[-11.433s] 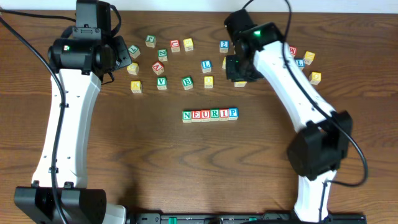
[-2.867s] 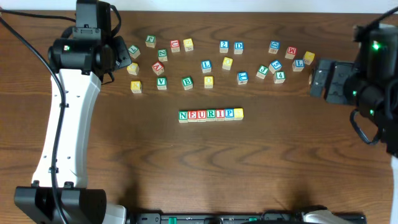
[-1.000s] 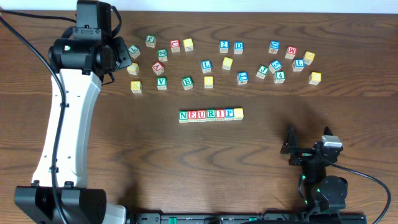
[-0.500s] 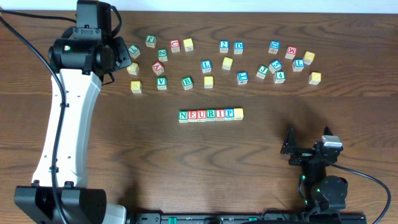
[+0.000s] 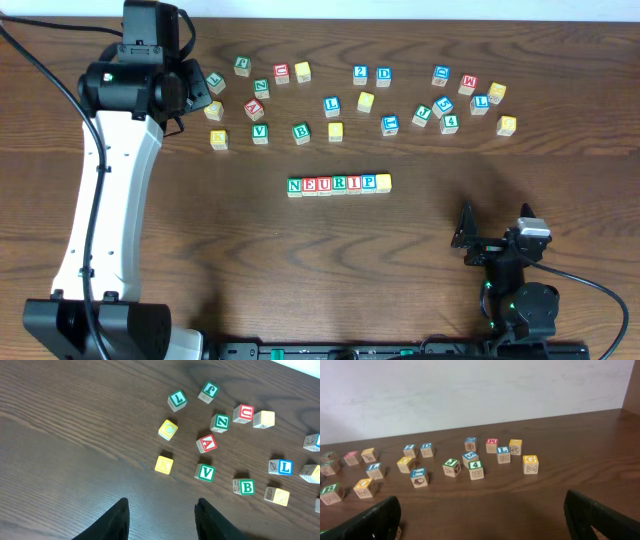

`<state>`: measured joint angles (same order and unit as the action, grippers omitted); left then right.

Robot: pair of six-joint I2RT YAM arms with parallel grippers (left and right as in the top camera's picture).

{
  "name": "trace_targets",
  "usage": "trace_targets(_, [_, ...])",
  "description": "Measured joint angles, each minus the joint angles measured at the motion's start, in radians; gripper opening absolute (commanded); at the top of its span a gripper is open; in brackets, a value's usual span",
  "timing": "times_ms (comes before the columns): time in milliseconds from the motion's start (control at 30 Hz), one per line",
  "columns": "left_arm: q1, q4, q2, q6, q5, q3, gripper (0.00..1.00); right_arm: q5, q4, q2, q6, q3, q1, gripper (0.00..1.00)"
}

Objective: Spell out NEURIPS

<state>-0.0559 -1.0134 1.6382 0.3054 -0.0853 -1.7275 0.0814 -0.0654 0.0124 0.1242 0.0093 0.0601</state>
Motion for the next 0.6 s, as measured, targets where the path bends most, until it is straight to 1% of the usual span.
trace_targets(200, [0.0,-0.031,-0.037,0.0,0.0,0.022,0.42,0.0,0.0,0.0,0.0,0.0,0.0,0.99])
trace_targets(267, [0.0,-0.034,-0.091,-0.001,-0.001,0.055,0.42,0.0,0.0,0.0,0.0,0.0,0.0,0.99])
trace_targets(400, [0.001,-0.028,-0.265,-0.004,-0.003,0.161,0.42,-0.003,0.0,0.0,0.0,0.0,0.0,0.99])
trace_targets(467, [0.009,0.051,-0.371,-0.007,-0.003,0.254,0.42,-0.003,0.0,-0.001,0.0,0.0,0.0,0.99])
trace_targets(600, [0.05,0.277,-0.583,-0.015,-0.003,0.514,0.42,-0.003,-0.001,0.0,0.0,0.0,0.0,0.99])
